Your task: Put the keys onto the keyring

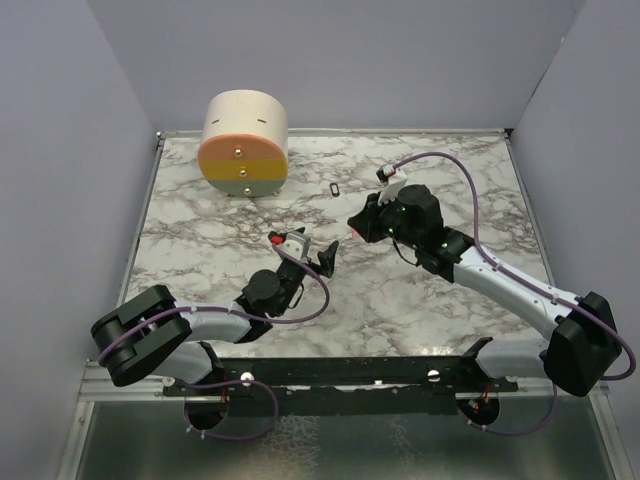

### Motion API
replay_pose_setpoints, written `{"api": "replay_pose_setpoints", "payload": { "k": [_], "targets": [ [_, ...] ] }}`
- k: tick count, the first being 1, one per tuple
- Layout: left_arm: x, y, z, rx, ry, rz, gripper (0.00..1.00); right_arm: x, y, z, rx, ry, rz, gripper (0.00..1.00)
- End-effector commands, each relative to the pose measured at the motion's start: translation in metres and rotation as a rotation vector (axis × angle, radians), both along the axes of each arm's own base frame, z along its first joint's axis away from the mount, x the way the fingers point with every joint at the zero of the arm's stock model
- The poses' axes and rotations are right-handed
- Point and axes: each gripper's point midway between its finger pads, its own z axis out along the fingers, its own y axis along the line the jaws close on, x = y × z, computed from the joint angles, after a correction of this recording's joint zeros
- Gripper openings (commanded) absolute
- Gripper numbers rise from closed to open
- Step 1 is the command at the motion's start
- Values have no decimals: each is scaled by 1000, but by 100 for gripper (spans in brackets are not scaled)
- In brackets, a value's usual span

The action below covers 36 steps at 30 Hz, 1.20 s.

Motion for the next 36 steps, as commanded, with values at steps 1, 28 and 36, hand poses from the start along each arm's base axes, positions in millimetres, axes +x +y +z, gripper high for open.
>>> {"api": "replay_pose_setpoints", "payload": {
  "k": [1, 28, 36],
  "targets": [
    [-3, -1, 12, -35, -36, -12, 86, -6, 7, 16, 90, 10, 15, 1],
    [-18, -10, 23, -111, -98, -114, 75, -18, 16, 26, 543, 145, -4, 1],
    [-22, -25, 17, -93, -90, -179, 73, -14, 7, 31, 527, 74, -34, 1]
  ]
}}
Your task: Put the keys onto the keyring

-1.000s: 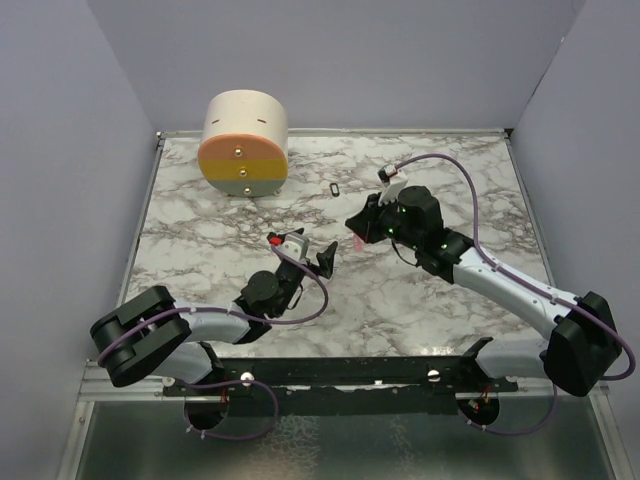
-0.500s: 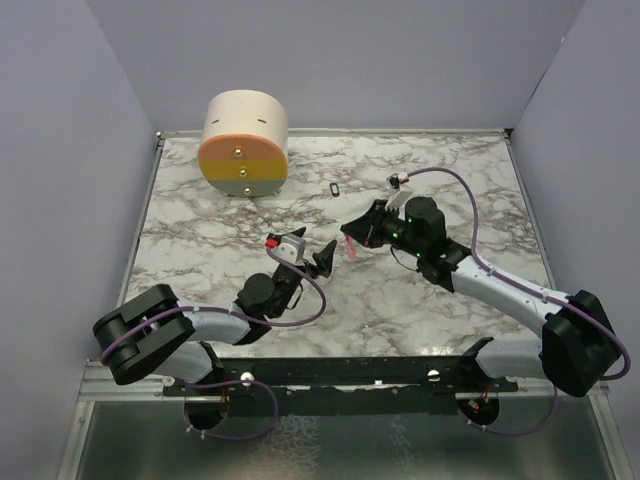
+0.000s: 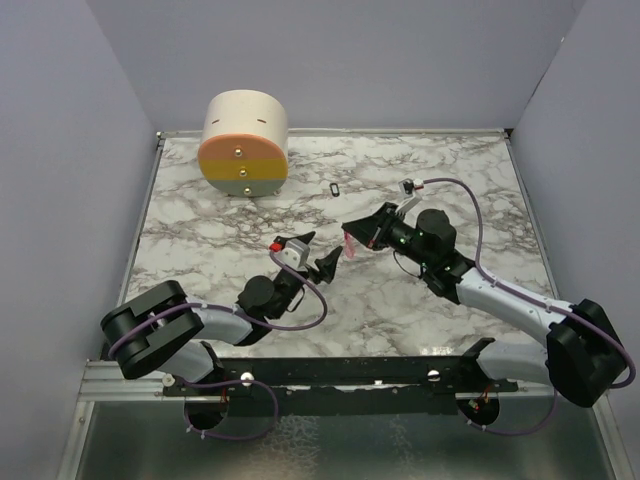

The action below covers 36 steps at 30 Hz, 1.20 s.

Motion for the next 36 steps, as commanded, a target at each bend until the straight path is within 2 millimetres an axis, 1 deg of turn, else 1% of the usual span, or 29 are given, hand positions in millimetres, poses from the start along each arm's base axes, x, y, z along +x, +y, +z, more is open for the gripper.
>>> {"api": "replay_pose_setpoints", "payload": {
  "k": [1, 7, 12, 19, 25, 31, 35, 36],
  "targets": [
    [-6, -13, 9, -33, -25, -62, 73, 9, -6, 20, 5, -93, -42, 1],
    [-6, -14, 9, -25, -22, -59, 73, 18, -13, 16, -119, -173, -71, 1],
    [-6, -14, 11, -22, -24, -60, 73, 25, -22, 16, -237, -301, -122, 1],
    [-7, -20, 11, -11, -24, -72, 73, 31, -33, 16, -345, -463, -167, 1],
    [-3, -27, 14, 0, -35, -73, 73, 33, -46, 16, -403, -572, -217, 1],
    [1, -36, 15, 9, -40, -80, 73, 37, -62, 22, -457, -694, -295, 1],
    [4, -43, 15, 12, -40, -87, 73, 40, -65, 26, -481, -723, -314, 1],
    [5, -45, 15, 14, -40, -88, 73, 41, -64, 29, -475, -724, -316, 1]
  ]
}}
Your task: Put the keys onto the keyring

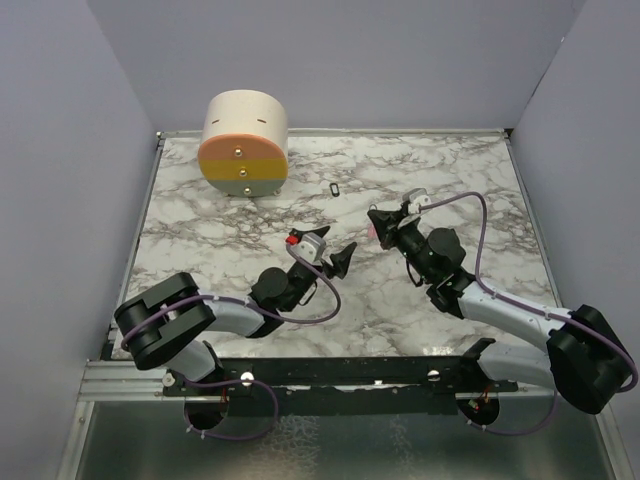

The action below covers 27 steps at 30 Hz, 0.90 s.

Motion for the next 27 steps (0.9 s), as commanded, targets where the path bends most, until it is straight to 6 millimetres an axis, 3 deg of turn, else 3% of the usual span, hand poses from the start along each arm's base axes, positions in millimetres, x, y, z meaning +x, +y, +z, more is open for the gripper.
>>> {"api": "replay_pose_setpoints", "payload": {
  "k": [1, 13, 21, 27],
  "targets": [
    [0, -16, 7, -3, -23, -39, 73, 5, -5, 34, 20, -120, -44, 1],
    [8, -35, 24, -40, -91, -57, 73, -7, 11, 47, 52, 64, 50, 1],
    [12, -42, 39, -96, -154, -48, 71, -14, 9, 50, 48, 98, 58, 1],
    [22, -50, 44, -124, -209, -19, 62, -18, 11, 52, 49, 108, 79, 1]
  ]
}}
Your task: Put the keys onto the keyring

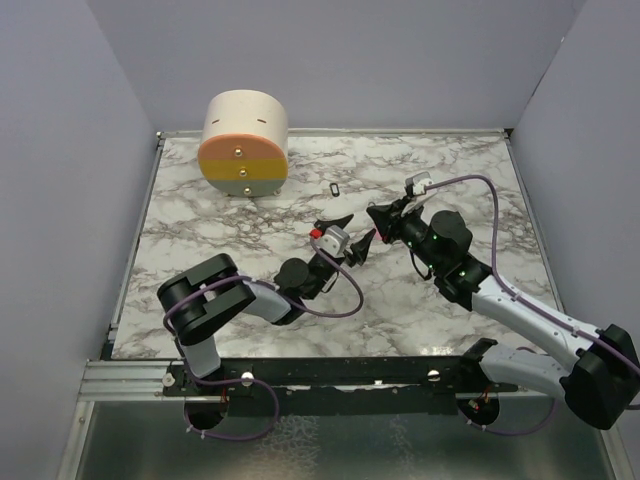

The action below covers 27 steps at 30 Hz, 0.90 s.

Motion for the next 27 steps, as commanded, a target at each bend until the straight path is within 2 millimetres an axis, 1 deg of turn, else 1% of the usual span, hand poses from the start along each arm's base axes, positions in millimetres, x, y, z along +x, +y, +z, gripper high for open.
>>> {"api": "replay_pose_setpoints", "payload": {
  "k": [1, 4, 8, 11, 17, 27],
  "targets": [
    [1, -6, 29, -103, -110, 5, 59, -8, 6, 16, 23, 1, 44, 1],
    [5, -10, 28, -116, -123, 16, 52, -10, 7, 17, 28, 3, 53, 1],
    [11, -12, 27, -131, -110, 33, 50, -11, 6, 18, 29, -1, 51, 1],
    [13, -14, 29, -148, -105, 33, 46, -11, 5, 19, 30, -2, 51, 1],
    [12, -14, 41, -191, -104, 20, 41, -11, 2, 20, 35, 4, 34, 1],
    [6, -15, 60, -251, -109, -18, 37, -10, -1, 21, 42, 12, 17, 1]
  ]
}}
